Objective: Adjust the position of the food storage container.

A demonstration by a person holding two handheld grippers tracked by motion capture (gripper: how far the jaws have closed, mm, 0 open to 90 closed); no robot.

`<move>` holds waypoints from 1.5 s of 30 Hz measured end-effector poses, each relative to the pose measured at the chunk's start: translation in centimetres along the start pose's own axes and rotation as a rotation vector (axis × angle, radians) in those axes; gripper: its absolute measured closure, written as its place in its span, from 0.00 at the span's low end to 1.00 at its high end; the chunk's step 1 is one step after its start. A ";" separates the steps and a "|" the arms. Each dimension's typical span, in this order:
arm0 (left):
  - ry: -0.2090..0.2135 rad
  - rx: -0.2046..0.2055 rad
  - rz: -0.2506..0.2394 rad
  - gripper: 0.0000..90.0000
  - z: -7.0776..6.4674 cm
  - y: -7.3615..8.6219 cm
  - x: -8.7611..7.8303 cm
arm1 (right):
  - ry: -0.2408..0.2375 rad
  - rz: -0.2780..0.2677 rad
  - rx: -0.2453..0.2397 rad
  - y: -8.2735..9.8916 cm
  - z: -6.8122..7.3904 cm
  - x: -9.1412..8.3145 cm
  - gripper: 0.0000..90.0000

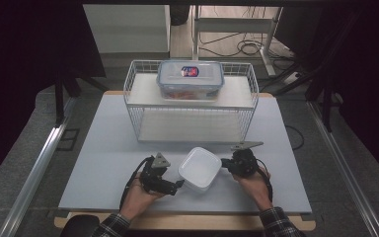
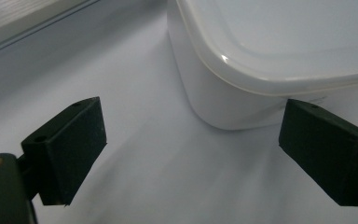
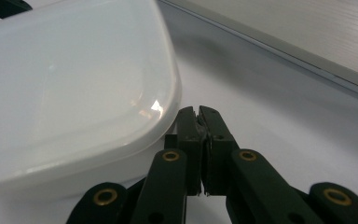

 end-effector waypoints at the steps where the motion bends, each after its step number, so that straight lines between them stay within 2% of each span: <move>1: -0.003 0.001 0.005 0.09 0.1 0.0 0.1 | -0.001 0.000 0.003 0.0 0.0 -0.1 0.97; 3: -0.011 -0.004 0.011 0.10 0.3 0.1 0.2 | -0.016 -0.003 0.021 0.1 0.2 -0.3 0.98; 8: -0.038 -0.032 0.021 0.13 1.6 0.5 -0.1 | -0.046 0.004 0.023 0.4 0.9 -0.5 0.98; 14: -0.064 -0.059 0.049 0.16 3.0 1.3 -0.4 | -0.074 0.017 0.001 0.5 2.4 -0.3 0.98; 21: -0.090 -0.053 0.079 0.21 4.3 2.1 -1.0 | -0.123 0.029 -0.023 0.5 4.3 0.1 0.98; 24: -0.095 -0.064 0.085 0.21 5.0 2.4 -1.2 | -0.146 0.031 -0.034 0.5 5.0 0.3 0.98; 26: -0.097 -0.079 0.083 0.21 5.4 2.5 -1.3 | -0.143 0.035 -0.047 0.3 5.3 0.7 0.97; 29: -0.119 -0.101 0.072 0.21 6.2 2.3 -1.2 | -0.109 0.041 -0.074 0.0 4.9 1.7 0.96; 32: -0.164 -0.098 0.079 0.21 7.1 2.1 -1.0 | -0.117 0.045 -0.068 -0.1 4.9 2.2 0.97; 34: -0.172 -0.102 0.083 0.21 7.7 2.0 -0.8 | -0.126 0.050 -0.072 -0.1 5.3 2.2 0.98; 38: -0.182 -0.110 0.073 0.24 8.1 1.7 -0.7 | -0.137 0.056 -0.087 -0.1 6.2 2.2 0.98; 41: -0.164 -0.121 0.070 0.27 8.0 1.6 -0.7 | -0.150 0.066 -0.092 0.3 6.8 2.0 0.98; 45: -0.145 -0.121 0.069 0.20 7.9 1.6 -1.1 | -0.147 0.060 -0.090 0.4 6.6 1.5 0.95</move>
Point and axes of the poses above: each handheld gripper's, and its own axes: x roughly forward along the jaws, y roughly out of its underside, z roughly to its left, the point moved 9 cm from there along x, roughly forward along the jaws, and after that the axes turned 1 degree about -x, right-handed, at the moved point
